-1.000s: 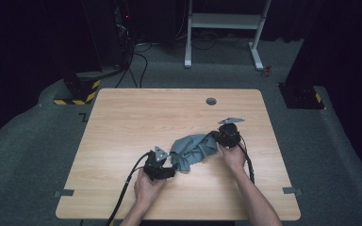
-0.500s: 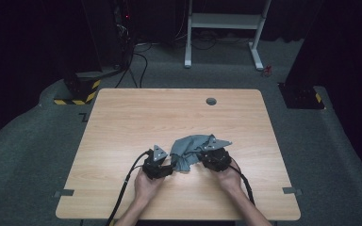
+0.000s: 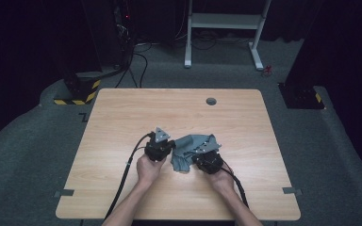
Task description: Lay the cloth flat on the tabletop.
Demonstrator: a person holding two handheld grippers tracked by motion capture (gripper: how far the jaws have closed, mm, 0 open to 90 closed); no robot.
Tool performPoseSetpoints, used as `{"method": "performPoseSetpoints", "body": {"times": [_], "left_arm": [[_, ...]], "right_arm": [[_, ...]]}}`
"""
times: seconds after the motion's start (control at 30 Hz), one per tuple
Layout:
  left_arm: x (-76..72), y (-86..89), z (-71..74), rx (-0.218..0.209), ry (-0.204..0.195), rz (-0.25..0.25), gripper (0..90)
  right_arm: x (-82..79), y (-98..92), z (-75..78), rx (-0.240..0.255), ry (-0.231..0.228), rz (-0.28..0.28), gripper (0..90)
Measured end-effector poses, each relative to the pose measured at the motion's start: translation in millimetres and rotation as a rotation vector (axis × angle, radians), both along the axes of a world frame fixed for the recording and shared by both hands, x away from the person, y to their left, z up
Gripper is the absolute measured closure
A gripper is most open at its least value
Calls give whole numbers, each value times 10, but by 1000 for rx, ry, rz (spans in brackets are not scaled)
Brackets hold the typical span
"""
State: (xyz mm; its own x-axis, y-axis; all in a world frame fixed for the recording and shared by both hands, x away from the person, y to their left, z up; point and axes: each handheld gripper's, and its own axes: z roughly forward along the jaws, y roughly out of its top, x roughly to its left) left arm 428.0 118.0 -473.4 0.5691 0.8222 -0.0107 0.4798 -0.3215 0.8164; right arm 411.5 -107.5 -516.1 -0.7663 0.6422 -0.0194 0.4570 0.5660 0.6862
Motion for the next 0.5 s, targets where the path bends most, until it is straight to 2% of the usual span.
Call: {"method": "performPoseSetpoints", "body": {"times": [0.1, 0.17, 0.23, 0.3, 0.37, 0.43, 0.5], "left_arm": [[173, 140, 69, -32, 28, 72, 900], [266, 269, 13, -45, 94, 113, 875], [293, 384, -101, -48, 162, 130, 725], [207, 451, -183, -57, 164, 120, 628], [63, 470, -184, -59, 139, 94, 572], [-140, 438, -138, -55, 102, 49, 543], [-299, 375, -114, -27, 92, -6, 531]], "right_arm": [[-2, -20, 13, -13, 4, 14, 900], [-17, -38, 21, -21, 7, 12, 900], [-43, -61, 24, -29, -1, 16, 900], [-66, -84, 20, -24, -4, 16, 896], [-65, -91, 19, -17, 1, 13, 881], [-67, -85, 27, 5, 15, 11, 848], [-93, -66, 50, 34, 13, 16, 823]]}}
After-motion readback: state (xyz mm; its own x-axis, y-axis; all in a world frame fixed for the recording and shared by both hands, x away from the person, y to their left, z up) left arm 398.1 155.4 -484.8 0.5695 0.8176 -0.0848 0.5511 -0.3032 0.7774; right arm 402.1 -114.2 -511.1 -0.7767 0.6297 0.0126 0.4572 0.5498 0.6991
